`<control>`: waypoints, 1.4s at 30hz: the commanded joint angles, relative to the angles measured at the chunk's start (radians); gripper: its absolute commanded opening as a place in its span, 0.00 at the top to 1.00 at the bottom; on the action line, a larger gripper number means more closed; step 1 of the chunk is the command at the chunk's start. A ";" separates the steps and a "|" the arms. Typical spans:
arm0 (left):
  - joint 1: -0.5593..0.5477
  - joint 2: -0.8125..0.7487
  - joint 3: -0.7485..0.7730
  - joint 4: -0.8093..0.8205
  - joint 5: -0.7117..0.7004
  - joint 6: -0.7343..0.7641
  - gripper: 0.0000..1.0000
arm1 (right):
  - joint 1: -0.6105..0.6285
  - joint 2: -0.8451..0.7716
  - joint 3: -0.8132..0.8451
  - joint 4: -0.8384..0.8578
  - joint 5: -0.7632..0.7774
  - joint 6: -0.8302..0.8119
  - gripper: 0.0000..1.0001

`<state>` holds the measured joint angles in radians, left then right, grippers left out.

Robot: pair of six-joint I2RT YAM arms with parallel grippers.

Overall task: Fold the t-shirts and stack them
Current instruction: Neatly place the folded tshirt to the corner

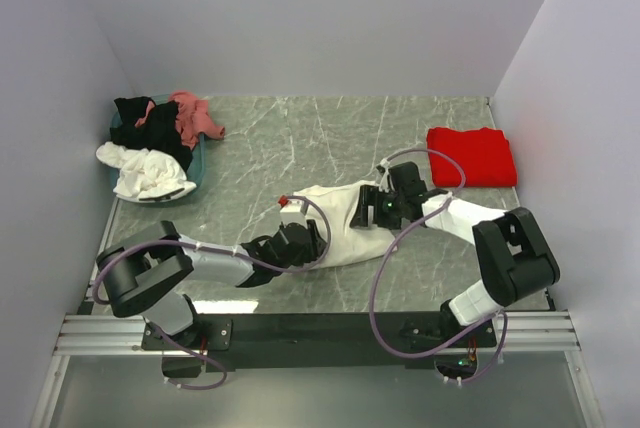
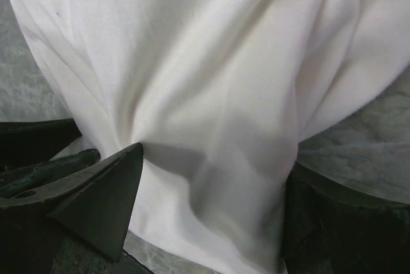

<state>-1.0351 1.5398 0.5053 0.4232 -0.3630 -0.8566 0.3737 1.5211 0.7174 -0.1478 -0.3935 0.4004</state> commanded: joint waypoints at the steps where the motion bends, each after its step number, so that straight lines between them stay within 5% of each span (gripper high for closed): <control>1: -0.002 0.049 -0.001 -0.069 0.062 -0.002 0.55 | 0.051 0.066 0.016 -0.016 0.031 0.025 0.19; 5: -0.002 0.049 -0.002 -0.070 0.059 0.001 0.54 | 0.088 0.106 0.036 -0.018 0.047 0.038 0.25; 11: 0.000 0.049 0.004 -0.081 0.055 0.004 0.54 | 0.116 0.122 0.063 -0.038 0.080 0.038 0.58; 15: 0.001 -0.001 0.024 -0.132 0.035 0.016 0.54 | 0.114 0.125 0.105 -0.107 0.145 0.012 1.00; 29: 0.073 -0.339 -0.106 -0.250 0.001 0.025 0.53 | -0.099 0.137 0.499 -0.378 0.364 -0.219 1.00; 42: 0.116 -0.333 -0.166 -0.238 0.030 0.021 0.53 | -0.315 0.283 0.824 -0.466 0.360 -0.471 1.00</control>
<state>-0.9237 1.2015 0.3397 0.1677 -0.3531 -0.8341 0.0830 1.7973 1.4391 -0.5941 -0.0505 0.0322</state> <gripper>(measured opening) 0.472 0.218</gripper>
